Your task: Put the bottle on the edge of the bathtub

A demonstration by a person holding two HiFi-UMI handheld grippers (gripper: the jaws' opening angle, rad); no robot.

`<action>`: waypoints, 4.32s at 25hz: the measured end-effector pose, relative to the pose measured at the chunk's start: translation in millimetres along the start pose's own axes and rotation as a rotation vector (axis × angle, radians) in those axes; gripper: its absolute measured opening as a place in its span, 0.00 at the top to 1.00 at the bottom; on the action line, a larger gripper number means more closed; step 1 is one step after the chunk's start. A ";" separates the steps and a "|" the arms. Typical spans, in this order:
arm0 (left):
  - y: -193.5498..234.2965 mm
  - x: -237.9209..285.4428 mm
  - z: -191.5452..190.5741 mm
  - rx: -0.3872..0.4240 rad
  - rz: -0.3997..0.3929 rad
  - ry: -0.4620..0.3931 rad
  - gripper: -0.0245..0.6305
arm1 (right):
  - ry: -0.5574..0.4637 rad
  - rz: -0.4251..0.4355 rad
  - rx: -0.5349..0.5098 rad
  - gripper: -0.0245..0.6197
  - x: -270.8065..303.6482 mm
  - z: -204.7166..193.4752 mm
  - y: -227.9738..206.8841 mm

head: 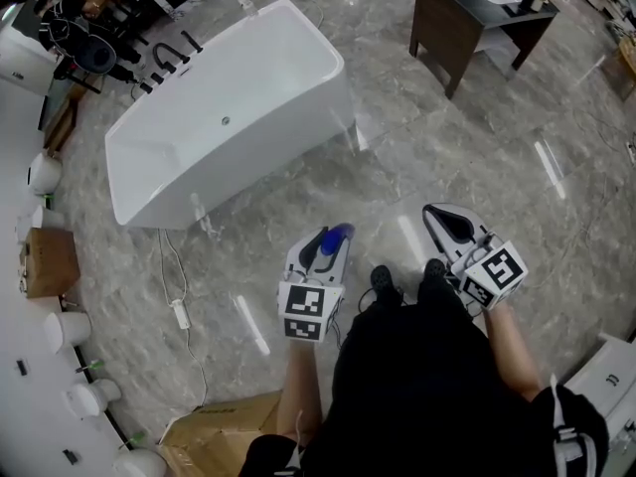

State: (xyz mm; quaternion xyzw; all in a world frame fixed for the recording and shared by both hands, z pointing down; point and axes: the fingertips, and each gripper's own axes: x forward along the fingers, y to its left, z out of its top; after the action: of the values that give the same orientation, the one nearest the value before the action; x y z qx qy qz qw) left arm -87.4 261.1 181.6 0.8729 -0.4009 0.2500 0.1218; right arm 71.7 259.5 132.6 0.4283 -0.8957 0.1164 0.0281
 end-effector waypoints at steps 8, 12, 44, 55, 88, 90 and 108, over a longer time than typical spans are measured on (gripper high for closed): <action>-3.9 1.8 -10.3 -0.017 0.005 0.005 0.73 | 0.039 -0.015 0.015 0.94 -5.3 -16.4 1.6; -2.0 17.3 -5.9 -0.033 0.014 0.022 0.74 | 0.052 0.011 0.023 0.94 5.5 -18.4 -14.4; 148.9 181.6 37.5 -0.337 0.469 0.048 0.74 | 0.288 0.571 -0.060 0.94 241.5 -10.4 -154.6; 232.6 268.4 -79.2 -0.293 0.454 0.064 0.73 | 0.364 0.524 -0.022 0.94 324.8 -122.3 -146.5; 370.8 633.9 -496.5 -0.287 0.443 0.209 0.73 | 0.365 0.398 -0.122 0.94 491.7 -530.0 -266.7; 379.9 641.7 -504.2 -0.298 0.454 0.211 0.73 | 0.354 0.392 -0.138 0.94 504.2 -538.3 -270.6; 415.2 700.2 -558.6 -0.265 0.435 0.316 0.73 | 0.326 0.333 -0.087 0.94 533.9 -553.0 -289.3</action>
State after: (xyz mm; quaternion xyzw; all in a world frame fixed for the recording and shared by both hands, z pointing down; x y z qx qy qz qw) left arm -204.9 -224.9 1032.9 0.6934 -0.5836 0.3483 0.2394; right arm -68.9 -193.3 803.2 0.2487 -0.9417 0.1484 0.1714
